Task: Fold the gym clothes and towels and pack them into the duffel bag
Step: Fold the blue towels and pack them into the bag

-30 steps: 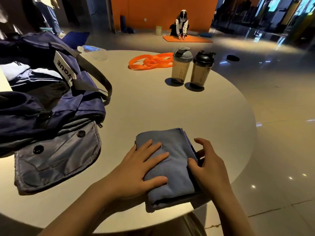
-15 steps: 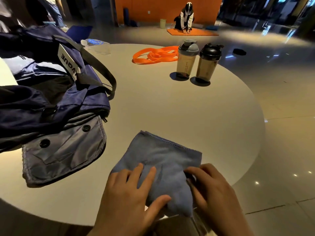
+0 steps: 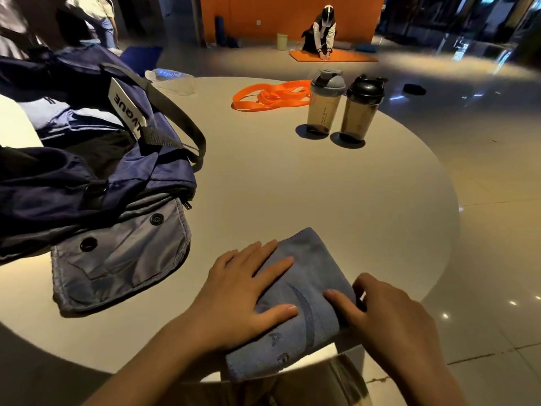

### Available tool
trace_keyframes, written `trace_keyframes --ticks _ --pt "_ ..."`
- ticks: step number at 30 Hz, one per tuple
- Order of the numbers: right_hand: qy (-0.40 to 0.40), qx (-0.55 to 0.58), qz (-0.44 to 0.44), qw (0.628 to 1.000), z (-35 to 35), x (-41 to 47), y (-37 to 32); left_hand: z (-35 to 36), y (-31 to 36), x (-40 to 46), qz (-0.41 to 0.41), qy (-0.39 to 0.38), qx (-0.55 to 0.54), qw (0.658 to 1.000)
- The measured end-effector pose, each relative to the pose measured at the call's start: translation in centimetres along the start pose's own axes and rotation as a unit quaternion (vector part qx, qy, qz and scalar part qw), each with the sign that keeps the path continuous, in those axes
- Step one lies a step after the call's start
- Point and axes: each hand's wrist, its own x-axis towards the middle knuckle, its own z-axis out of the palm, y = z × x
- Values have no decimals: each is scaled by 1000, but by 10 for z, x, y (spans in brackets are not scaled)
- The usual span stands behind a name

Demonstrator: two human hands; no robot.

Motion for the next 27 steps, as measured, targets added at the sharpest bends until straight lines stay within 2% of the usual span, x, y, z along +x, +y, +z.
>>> trace_keyframes --ticks 4,7,10,13,15,17,21,23,27 --pt "36 106 -40 993 8 37 6 13 15 -8 -97 61 -33 993" --pt "65 149 -81 983 12 89 1 16 28 -16 -137 54 -65 987" --pt "65 173 -98 978 7 124 -12 18 32 -28 -122 43 -99 987" --pt "96 177 -95 975 -1 115 -13 8 24 -31 -130 58 -115 983" --pt "137 164 -118 970 2 86 -14 3 14 -22 -118 58 -93 987" --pt "149 137 -141 969 14 56 -16 0 10 -4 -66 70 -42 994" --pt "45 24 -30 998 29 44 2 9 26 39 -40 7 -41 998" --pt "36 -20 -5 999 21 60 25 14 39 62 -27 8 -53 998" --pt "31 -27 38 998 7 91 73 27 65 117 -1 -3 -73 997"
